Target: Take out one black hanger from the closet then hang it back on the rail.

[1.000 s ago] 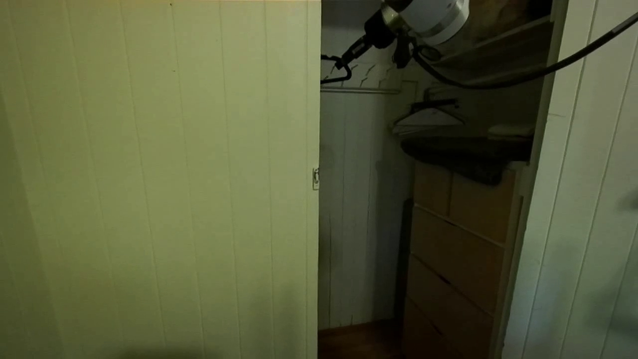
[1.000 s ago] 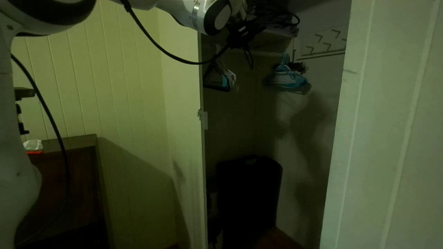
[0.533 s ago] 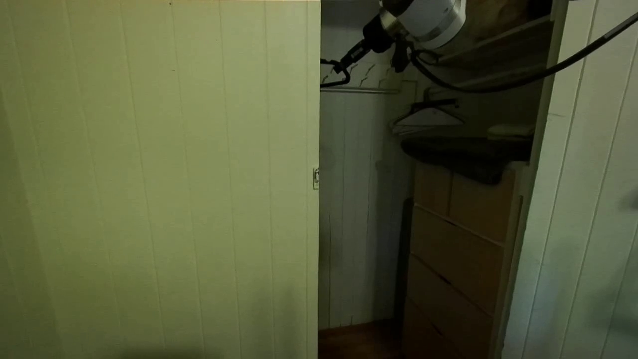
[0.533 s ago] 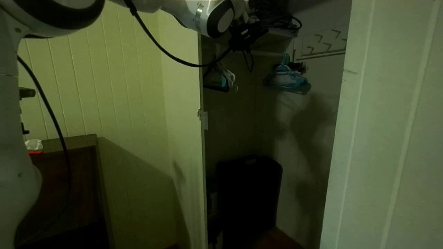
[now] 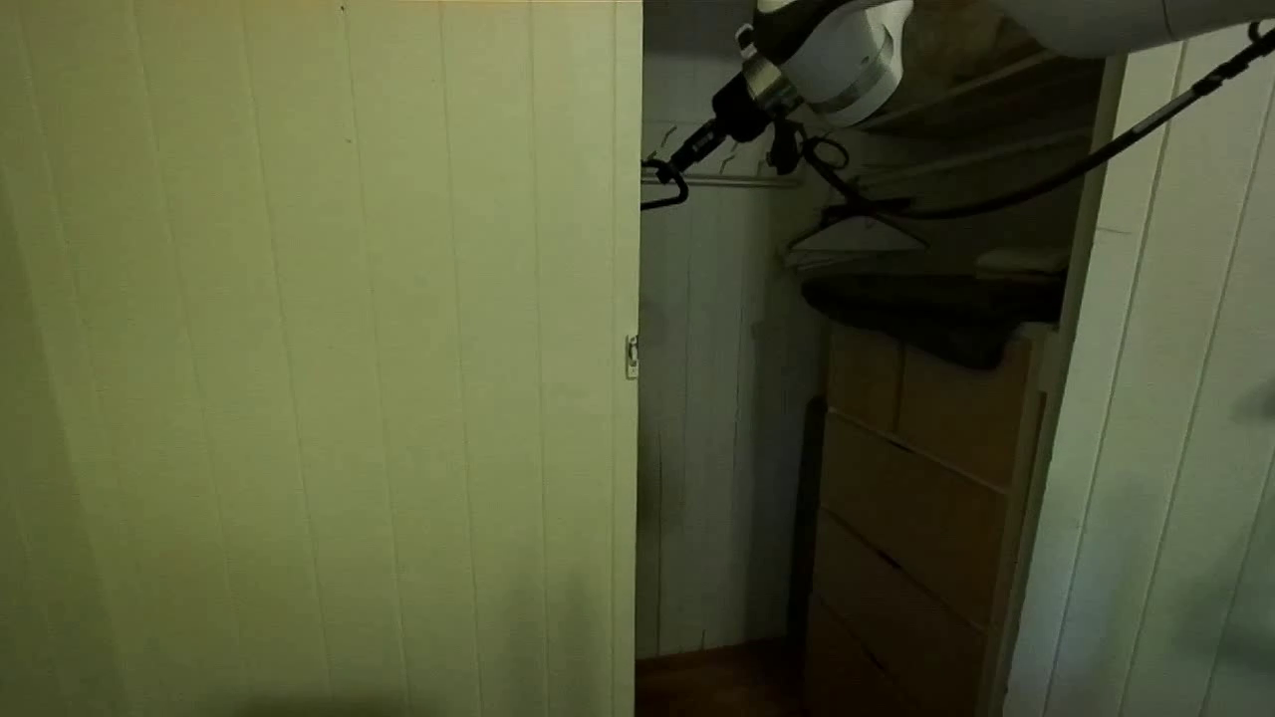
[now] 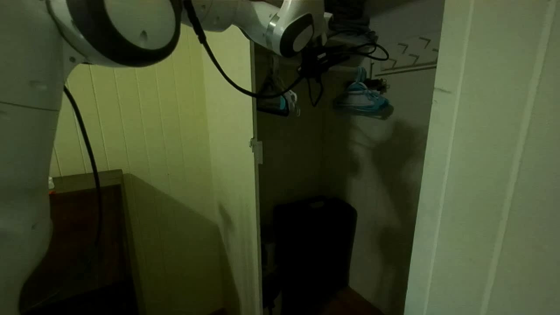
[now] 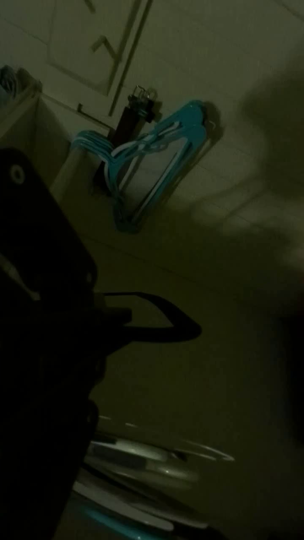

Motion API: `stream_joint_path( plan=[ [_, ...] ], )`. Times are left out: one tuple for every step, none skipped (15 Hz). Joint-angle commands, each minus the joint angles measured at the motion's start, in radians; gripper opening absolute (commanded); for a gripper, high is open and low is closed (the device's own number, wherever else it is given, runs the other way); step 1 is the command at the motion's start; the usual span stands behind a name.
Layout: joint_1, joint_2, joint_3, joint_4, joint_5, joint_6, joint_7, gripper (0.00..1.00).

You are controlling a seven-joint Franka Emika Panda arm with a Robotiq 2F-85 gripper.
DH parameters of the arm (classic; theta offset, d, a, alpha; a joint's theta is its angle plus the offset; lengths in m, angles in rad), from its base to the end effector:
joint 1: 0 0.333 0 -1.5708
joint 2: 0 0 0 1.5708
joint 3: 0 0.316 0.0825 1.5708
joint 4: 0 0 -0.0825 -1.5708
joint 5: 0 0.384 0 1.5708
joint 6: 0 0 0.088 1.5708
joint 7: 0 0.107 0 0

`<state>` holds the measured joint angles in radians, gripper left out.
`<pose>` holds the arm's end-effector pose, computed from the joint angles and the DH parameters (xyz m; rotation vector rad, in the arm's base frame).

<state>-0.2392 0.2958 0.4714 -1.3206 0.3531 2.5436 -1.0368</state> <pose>0.6814 0.0939 0.6989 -2.3781 -1.2838 -1.5387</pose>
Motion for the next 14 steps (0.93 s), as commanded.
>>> stream_joint_path(
  plan=[
    [0.038,0.125,0.009,0.177,-0.044,-0.098,-0.018,0.01],
    [0.047,0.148,0.015,0.208,-0.042,-0.107,-0.025,0.01],
    [0.055,0.172,0.025,0.241,-0.027,-0.106,-0.042,0.01],
    [0.064,0.193,0.032,0.270,-0.020,-0.102,-0.055,0.01],
    [0.072,0.211,0.039,0.297,-0.017,-0.100,-0.062,0.01],
    [0.078,0.226,0.043,0.322,-0.016,-0.103,-0.065,0.01],
    [0.085,0.240,0.045,0.344,-0.019,-0.106,-0.064,0.01],
    [0.091,0.253,0.044,0.362,-0.025,-0.117,-0.060,0.01],
    [0.100,0.266,0.040,0.380,-0.035,-0.133,-0.060,0.01],
    [0.111,0.279,0.036,0.398,-0.041,-0.142,-0.055,0.01],
    [0.123,0.294,0.031,0.419,-0.050,-0.153,-0.050,0.01],
    [0.135,0.313,0.031,0.443,-0.055,-0.169,-0.049,0.01],
    [0.146,0.327,0.030,0.464,-0.062,-0.186,-0.049,0.01],
    [0.161,0.345,0.029,0.488,-0.073,-0.206,-0.050,0.01]
  ],
)
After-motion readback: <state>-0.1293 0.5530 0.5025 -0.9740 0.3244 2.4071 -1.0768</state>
